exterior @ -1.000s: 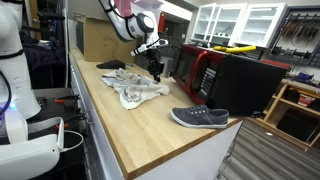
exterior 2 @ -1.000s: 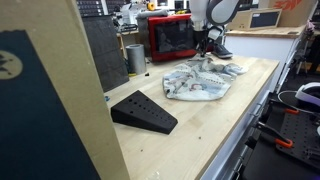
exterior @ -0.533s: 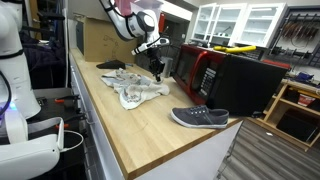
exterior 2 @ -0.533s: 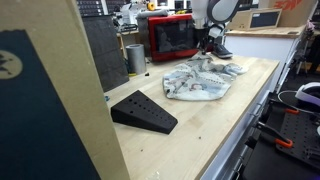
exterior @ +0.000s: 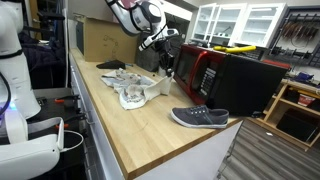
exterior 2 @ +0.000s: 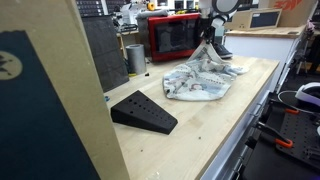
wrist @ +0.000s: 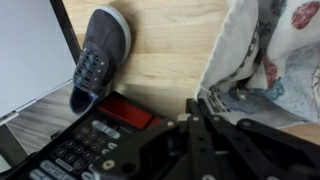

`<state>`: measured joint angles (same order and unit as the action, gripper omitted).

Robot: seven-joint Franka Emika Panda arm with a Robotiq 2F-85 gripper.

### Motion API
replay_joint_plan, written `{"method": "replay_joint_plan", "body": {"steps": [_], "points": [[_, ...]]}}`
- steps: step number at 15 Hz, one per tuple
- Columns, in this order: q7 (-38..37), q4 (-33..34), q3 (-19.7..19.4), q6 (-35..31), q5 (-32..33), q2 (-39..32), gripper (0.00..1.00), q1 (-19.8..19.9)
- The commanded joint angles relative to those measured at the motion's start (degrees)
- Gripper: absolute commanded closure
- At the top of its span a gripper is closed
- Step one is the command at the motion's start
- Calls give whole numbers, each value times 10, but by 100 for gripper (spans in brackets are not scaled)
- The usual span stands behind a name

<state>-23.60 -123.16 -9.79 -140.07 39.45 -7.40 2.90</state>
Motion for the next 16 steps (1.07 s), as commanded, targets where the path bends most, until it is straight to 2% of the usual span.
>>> {"method": "replay_joint_plan", "body": {"steps": [1, 6, 7, 9, 12, 14, 16], "points": [[-55, 24, -2, 12, 69, -2, 100, -3], [-163, 37, 2, 30, 213, -4, 99, -7], [-188, 37, 4, 35, 237, -4, 74, -6], [-238, 36, 9, 50, 281, -1, 68, -5], [-293, 30, 19, 67, 320, 4, 43, -5], [-294, 24, 27, 58, 296, 7, 30, 0], [-252, 15, 37, 27, 227, 10, 15, 7]]}}
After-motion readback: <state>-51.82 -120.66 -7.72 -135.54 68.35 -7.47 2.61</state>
